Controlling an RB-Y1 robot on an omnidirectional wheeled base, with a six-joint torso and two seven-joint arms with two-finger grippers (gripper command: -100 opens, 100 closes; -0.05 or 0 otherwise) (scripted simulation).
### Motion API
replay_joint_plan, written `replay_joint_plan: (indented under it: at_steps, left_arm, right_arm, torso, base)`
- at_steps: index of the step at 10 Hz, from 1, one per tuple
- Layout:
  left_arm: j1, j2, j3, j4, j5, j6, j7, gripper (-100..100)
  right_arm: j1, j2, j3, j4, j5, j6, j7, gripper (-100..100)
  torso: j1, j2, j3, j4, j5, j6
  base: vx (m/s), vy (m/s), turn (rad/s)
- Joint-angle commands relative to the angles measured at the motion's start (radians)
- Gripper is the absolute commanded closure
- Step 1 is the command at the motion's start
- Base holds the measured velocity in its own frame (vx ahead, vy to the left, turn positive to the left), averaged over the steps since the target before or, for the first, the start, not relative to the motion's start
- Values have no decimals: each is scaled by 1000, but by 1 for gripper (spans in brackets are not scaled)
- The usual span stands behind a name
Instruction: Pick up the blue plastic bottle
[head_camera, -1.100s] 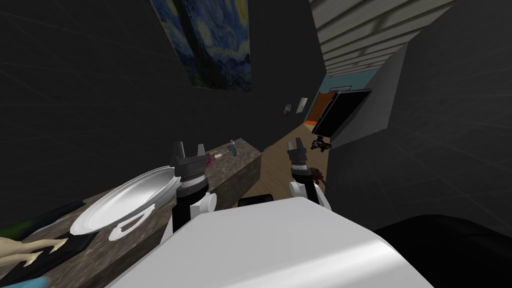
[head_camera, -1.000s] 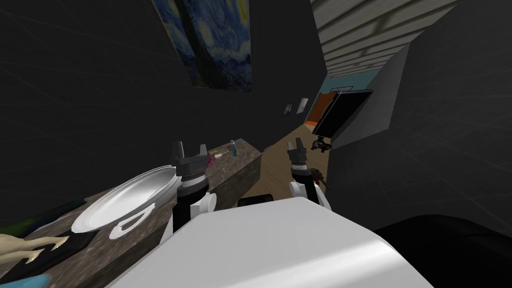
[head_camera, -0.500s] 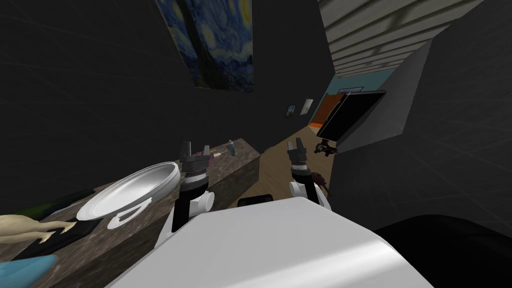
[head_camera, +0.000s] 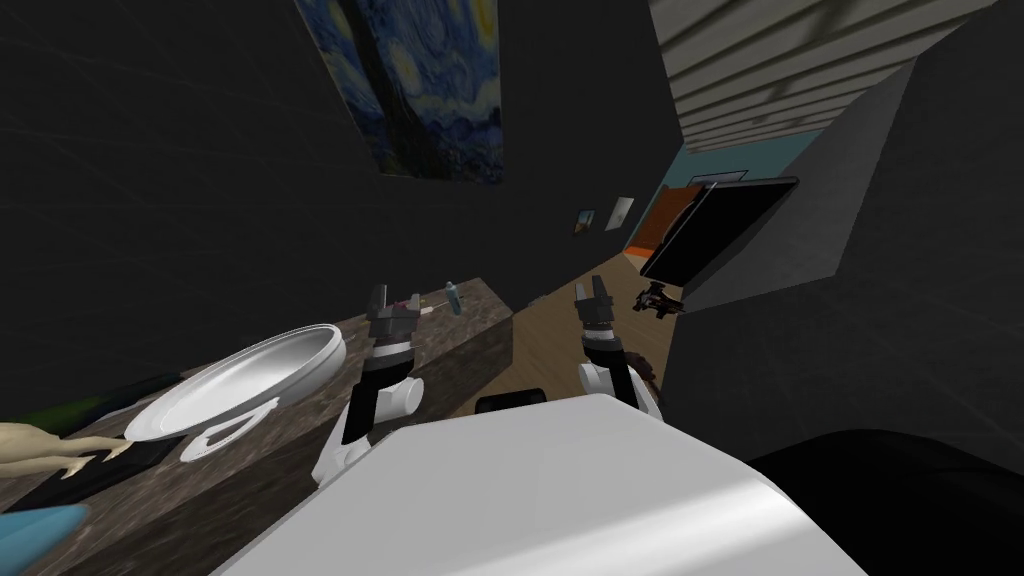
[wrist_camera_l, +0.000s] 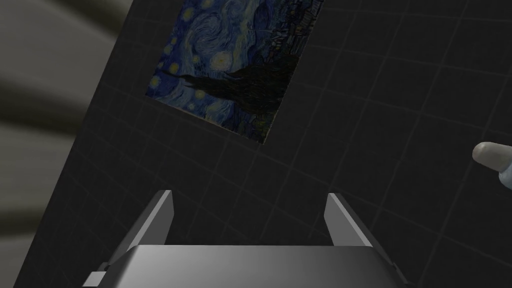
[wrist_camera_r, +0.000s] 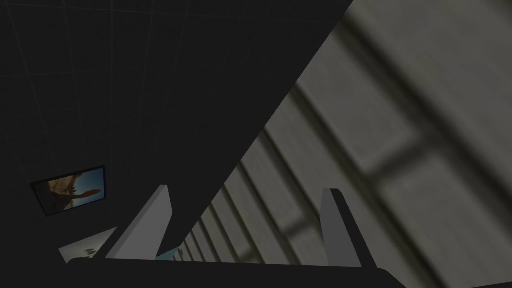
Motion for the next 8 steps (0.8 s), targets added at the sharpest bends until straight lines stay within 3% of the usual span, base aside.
replay_joint_plan:
  at_steps: [1,7,8]
  left_arm:
    - [-19,11,21,37,40,26,19,-100]
    - [-96,38,127,190,213,136,117,-100]
    - [-96,38,127,190,217,136,117,-100]
  right_arm:
    - [0,0,0,0,0,0,0,0]
    - [0,0,0,0,0,0,0,0]
    - [0,0,0,0,0,0,0,0]
  torso:
    - [0,0,0,0,0,0]
    - [-1,2,1,0,-1,0]
    - [0,1,1,0,0,0]
  base:
    - [42,-158,56]
    - [19,-171,32]
    - [12,-99,7]
